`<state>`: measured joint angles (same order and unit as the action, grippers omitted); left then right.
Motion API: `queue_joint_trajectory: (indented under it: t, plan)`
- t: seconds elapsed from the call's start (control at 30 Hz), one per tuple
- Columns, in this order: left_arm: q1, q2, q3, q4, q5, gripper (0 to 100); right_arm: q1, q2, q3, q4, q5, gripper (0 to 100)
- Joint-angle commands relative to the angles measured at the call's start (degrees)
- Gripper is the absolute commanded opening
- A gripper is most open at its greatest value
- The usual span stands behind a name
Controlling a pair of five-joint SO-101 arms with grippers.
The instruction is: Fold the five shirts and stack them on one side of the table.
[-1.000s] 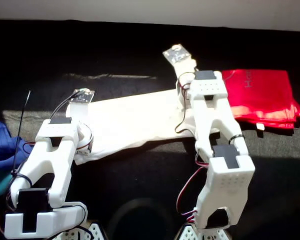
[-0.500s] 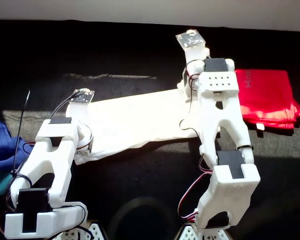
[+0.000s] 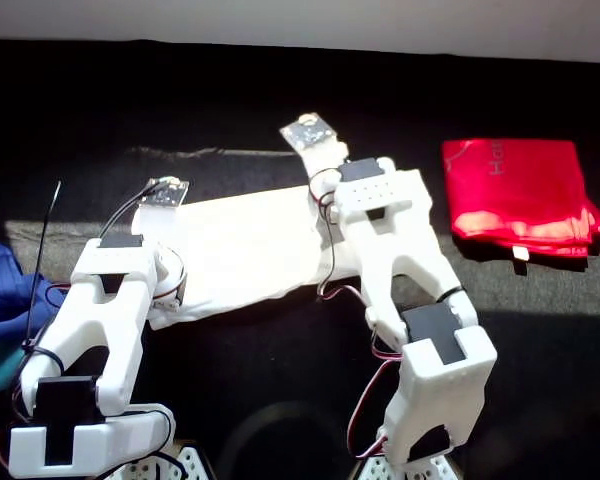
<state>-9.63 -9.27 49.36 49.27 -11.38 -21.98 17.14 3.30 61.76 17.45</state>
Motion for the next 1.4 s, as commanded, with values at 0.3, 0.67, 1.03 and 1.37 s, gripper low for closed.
queue_joint_trajectory:
  t: [0.3, 0.67, 1.03, 1.37]
  plan:
    - [0.2, 0.0, 0.1, -0.7, 0.3, 1, -0.9, -6.5, -1.4, -3.8, -0.5, 0.7]
    - [0.2, -0.6, 1.0, 3.7, 0.4, 1, -5.4, -8.0, -1.3, -0.7, -0.9, 0.7]
    - [0.6, -14.9, 0.5, 7.2, 0.4, 1, -9.9, -8.2, 9.2, 0.0, -0.6, 0.7]
    - [-2.0, -19.6, 0.4, 7.6, 2.5, 1, -9.8, -12.4, 1.5, 7.7, -0.7, 0.7]
